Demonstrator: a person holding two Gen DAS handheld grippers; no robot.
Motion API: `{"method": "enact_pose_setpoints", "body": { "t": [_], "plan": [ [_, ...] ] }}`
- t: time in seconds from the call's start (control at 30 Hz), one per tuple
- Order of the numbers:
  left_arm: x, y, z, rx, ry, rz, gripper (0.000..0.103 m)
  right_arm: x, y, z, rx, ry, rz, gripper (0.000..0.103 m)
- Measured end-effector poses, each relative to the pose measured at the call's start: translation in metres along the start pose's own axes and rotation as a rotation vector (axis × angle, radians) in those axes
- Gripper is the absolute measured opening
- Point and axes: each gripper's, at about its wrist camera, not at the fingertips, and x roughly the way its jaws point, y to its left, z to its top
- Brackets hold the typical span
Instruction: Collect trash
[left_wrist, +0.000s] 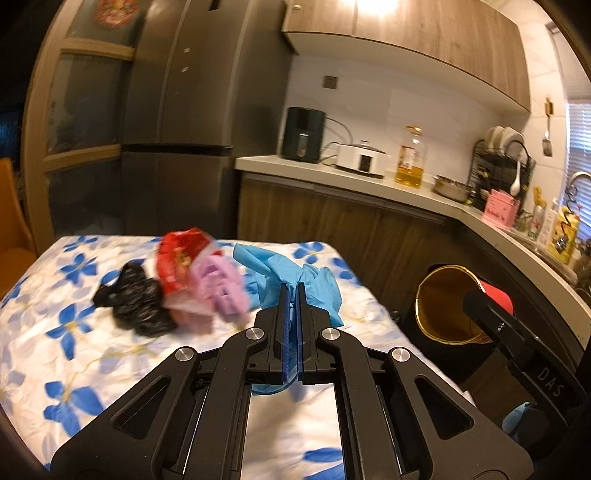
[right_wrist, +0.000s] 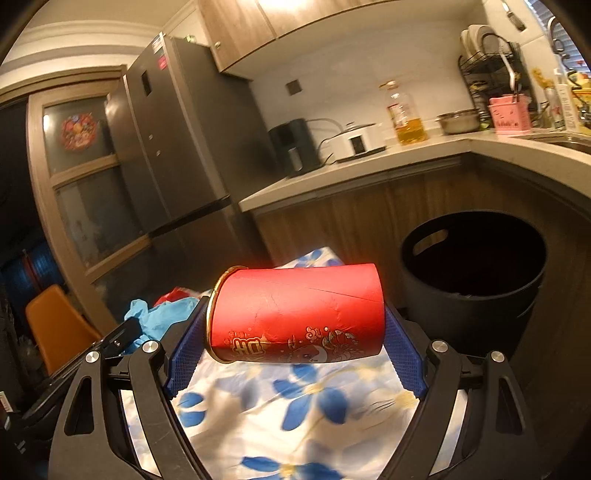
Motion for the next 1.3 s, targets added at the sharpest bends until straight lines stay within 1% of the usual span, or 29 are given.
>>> {"method": "enact_pose_setpoints", "body": {
  "t": [0.27,0.5,0.77,0.9,1.07,1.3],
  "plan": [
    [0.024,-0.053,0.01,0.059,-0.004,-0.075,0.002,-0.012,-0.043,0.021,0.034,-0.066,-0.079,0.083],
    [0.042,-0.103,0.015,0.11,-0.012,-0.151,0.002,-0.022,-0.081,0.041,0.058,-0.134,-0.178,0.083],
    [0.071,-0.153,0.025,0.13,-0.017,-0.237,0.002,-0.017,-0.116,0.056,0.094,-0.161,-0.253,0.083],
    [0.083,-0.173,0.026,0.141,-0.019,-0.271,0.002,-0.013,-0.127,0.061,0.103,-0.168,-0.27,0.083],
    [0.106,-0.195,0.023,0.142,0.005,-0.307,0.002,-0.003,-0.14,0.066,0.111,-0.169,-0.279,0.083],
    [0.131,-0.209,0.015,0.139,0.044,-0.34,0.002,0.007,-0.152,0.071,0.122,-0.162,-0.279,0.083]
  ]
}}
